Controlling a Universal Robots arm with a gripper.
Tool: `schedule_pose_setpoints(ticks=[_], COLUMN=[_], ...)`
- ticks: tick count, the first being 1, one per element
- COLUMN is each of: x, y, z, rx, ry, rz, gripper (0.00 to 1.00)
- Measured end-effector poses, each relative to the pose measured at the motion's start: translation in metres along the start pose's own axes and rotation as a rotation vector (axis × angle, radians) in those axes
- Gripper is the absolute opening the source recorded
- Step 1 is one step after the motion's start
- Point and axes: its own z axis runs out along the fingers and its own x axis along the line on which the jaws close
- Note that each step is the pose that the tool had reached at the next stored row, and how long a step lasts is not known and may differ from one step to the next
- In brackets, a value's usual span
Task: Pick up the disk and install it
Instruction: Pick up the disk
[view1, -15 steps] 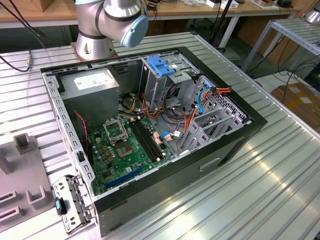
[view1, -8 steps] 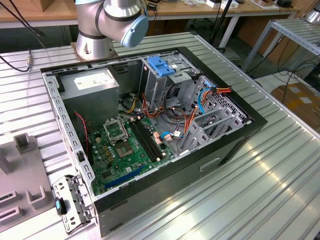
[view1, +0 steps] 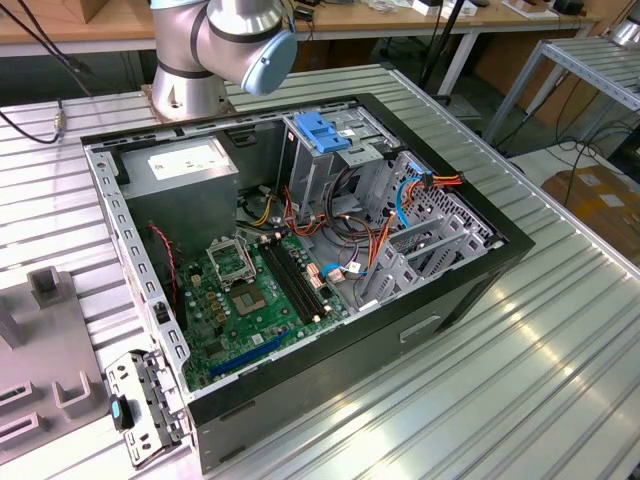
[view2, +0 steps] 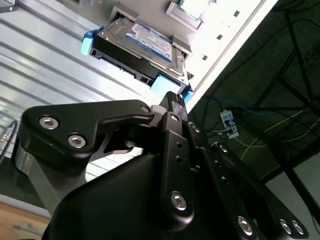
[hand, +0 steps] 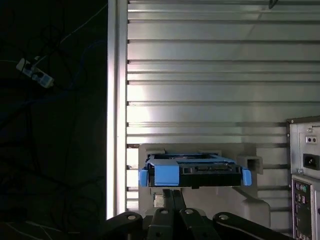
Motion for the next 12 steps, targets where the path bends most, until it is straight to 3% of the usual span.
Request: schedule_pose_setpoints(ticks=[12], x=[0.0000], y=[0.0000], z=[0.0005], rx=[-0.0026], ry=[0.0116], rz=[-0.264], gripper=[0.11])
